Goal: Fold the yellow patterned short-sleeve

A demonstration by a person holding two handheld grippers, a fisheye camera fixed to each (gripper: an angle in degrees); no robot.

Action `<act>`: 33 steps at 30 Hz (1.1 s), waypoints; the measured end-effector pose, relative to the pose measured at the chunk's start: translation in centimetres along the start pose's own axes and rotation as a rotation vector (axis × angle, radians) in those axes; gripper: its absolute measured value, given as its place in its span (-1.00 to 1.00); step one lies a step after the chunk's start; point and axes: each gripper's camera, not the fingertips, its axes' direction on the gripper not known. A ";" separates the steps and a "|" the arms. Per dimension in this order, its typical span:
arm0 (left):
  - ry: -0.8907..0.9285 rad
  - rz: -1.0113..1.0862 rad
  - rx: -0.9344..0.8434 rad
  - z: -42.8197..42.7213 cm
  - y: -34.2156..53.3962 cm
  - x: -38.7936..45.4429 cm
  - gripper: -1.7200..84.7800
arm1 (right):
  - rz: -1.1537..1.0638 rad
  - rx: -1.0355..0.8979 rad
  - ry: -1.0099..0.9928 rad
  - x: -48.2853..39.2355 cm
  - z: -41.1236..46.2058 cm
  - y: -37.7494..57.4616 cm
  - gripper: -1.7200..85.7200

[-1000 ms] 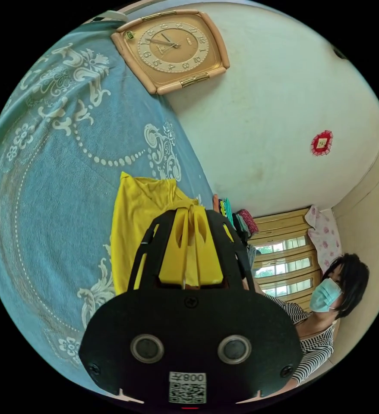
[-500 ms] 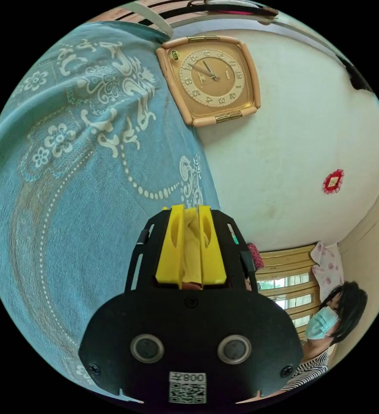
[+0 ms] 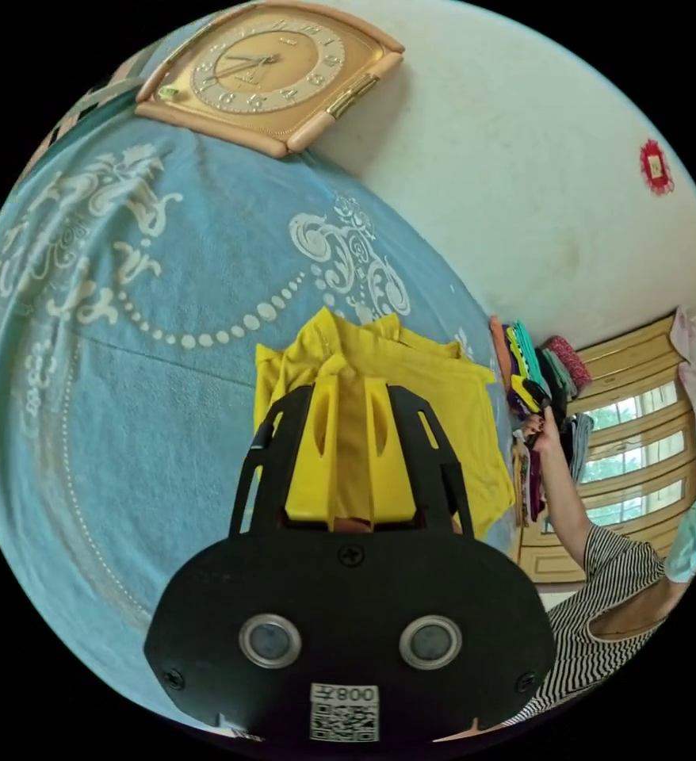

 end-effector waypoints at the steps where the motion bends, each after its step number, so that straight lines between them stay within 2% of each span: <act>1: -0.005 -0.003 0.034 -0.6 0.1 0.1 -0.81 | 0.004 0.019 0.007 0.3 -0.7 0.4 -0.93; 5: 0.057 -0.063 0.114 -3.3 2.1 -0.4 -0.80 | 0.025 0.011 -0.022 1.5 -2.3 3.4 -0.92; 8: 0.016 -0.005 0.066 -3.6 3.9 0.9 -0.80 | 0.014 -0.040 -0.008 1.9 -2.4 6.7 -0.92; 11: -0.124 0.112 0.000 -3.0 4.0 3.5 -0.87 | -0.024 -0.114 0.040 1.3 -1.6 9.2 -0.92; 13: -0.220 0.207 -0.039 -2.2 3.6 5.5 -0.85 | -0.055 -0.144 0.077 0.7 -1.2 10.2 -0.93; 15: -0.444 0.293 -0.131 -0.3 3.1 7.5 -0.82 | -0.078 -0.158 0.092 0.2 -0.8 11.0 -0.93; 18: -0.616 0.299 -0.172 0.5 3.0 8.3 -0.91 | -0.099 -0.167 0.097 -0.1 -0.6 12.2 -0.93; 22: -0.517 0.190 -0.041 -2.9 2.4 7.0 -0.93 | -0.105 -0.173 0.080 0.2 -1.0 14.1 -0.94; 24: -0.446 0.006 0.038 -5.4 2.3 3.9 -0.93 | -0.089 -0.182 0.071 0.6 -1.1 15.1 -0.94; 27: -0.300 -0.204 0.014 -6.6 3.5 -1.1 -0.91 | -0.060 -0.184 0.063 1.3 -1.7 17.0 -0.93; 29: -0.252 -0.281 0.041 -7.7 5.6 -3.1 -0.89 | -0.046 -0.172 0.055 1.6 -2.6 18.6 -0.93; 33: -0.012 -0.287 0.072 -10.0 12.1 -4.8 -0.82 | -0.029 -0.158 0.059 1.9 -4.3 21.2 -0.91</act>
